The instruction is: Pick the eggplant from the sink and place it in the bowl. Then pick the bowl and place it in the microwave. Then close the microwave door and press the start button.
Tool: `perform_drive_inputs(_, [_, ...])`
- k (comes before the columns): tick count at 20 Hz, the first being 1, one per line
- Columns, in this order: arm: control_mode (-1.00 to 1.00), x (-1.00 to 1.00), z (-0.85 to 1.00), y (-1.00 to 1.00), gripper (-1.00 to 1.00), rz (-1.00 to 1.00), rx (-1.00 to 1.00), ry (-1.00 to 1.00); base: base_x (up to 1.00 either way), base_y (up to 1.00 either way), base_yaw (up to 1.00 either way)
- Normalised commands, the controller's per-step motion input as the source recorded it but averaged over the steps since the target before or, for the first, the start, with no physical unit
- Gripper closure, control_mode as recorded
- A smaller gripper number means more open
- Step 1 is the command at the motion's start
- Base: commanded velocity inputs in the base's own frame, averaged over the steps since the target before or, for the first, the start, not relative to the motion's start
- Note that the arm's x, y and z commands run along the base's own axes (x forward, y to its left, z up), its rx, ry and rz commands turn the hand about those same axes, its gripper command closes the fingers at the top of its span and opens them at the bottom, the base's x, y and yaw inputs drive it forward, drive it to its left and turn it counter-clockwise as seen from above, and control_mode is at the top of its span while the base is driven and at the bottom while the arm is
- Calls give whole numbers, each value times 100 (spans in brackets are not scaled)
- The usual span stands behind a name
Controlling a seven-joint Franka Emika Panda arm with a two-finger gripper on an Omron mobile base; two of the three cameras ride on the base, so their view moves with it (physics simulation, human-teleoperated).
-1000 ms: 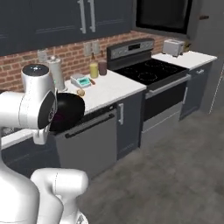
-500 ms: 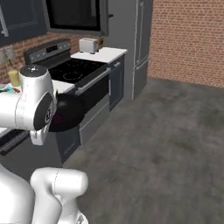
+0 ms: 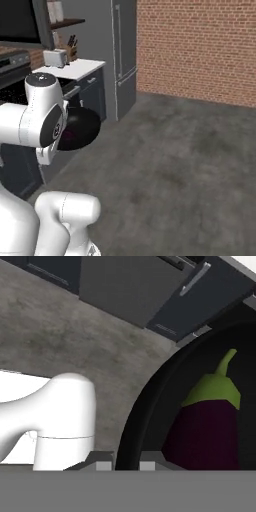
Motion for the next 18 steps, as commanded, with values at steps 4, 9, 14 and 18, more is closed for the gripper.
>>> perform_drive_inputs(4, [100, 0, 0, 0, 100, 0, 0, 0, 100, -100, 10])
perform_drive_inputs(9, [100, 0, 0, 0, 100, 0, 0, 0, 100, -100, 30])
perform_drive_inputs(14, [100, 0, 0, 0, 100, 0, 0, 0, 96, -100, 48])
perform_drive_inputs(18, [100, 0, 0, 0, 100, 0, 0, 0, 87, -93, 55])
